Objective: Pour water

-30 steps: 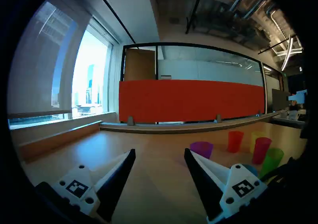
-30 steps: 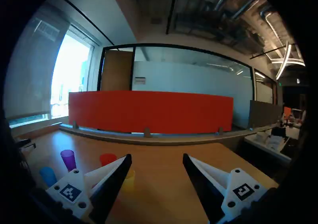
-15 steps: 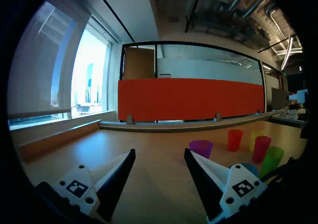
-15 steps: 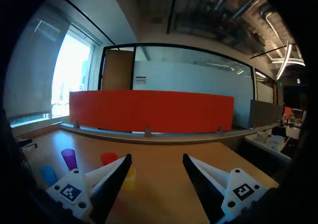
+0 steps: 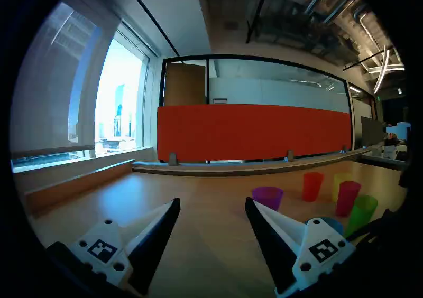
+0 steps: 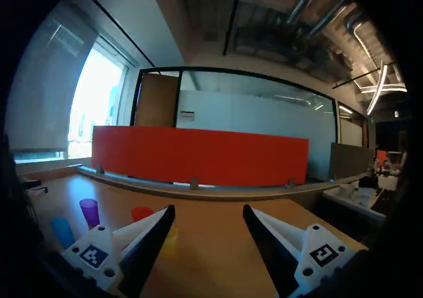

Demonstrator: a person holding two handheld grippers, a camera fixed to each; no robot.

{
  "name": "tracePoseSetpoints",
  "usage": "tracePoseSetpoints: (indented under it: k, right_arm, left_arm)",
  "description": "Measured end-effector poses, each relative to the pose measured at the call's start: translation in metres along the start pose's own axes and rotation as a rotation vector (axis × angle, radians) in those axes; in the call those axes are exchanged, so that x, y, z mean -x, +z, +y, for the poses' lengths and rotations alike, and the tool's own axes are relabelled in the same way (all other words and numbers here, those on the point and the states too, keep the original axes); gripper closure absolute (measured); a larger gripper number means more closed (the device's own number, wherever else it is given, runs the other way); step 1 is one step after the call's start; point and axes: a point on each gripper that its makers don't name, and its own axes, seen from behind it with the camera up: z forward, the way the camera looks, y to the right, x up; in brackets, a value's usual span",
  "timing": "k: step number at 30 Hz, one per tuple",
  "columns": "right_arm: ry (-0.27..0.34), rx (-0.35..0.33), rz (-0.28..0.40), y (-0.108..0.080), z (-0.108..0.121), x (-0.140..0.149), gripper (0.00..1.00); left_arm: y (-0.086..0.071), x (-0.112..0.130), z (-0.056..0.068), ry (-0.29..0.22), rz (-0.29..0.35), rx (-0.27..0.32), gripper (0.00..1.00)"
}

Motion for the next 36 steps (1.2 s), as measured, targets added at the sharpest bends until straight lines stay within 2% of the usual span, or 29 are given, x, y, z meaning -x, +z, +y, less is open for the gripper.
tracePoseSetpoints:
  k: [8, 20, 36]
  right_arm:
    - [0.009, -0.014, 0.039, 0.002, -0.001, 0.017, 0.00]
    - [0.110, -0.020, 0.049, 0.002, 0.007, 0.041, 0.00]
    - [0.081, -0.011, 0.059, 0.003, 0.021, 0.062, 0.00]
  left_arm:
    - [0.000, 0.000, 0.000, 0.000, 0.000, 0.000, 0.09]
    - [0.000, 0.000, 0.000, 0.000, 0.000, 0.000, 0.09]
    - [0.000, 0.000, 0.000, 0.001, 0.000, 0.000, 0.09]
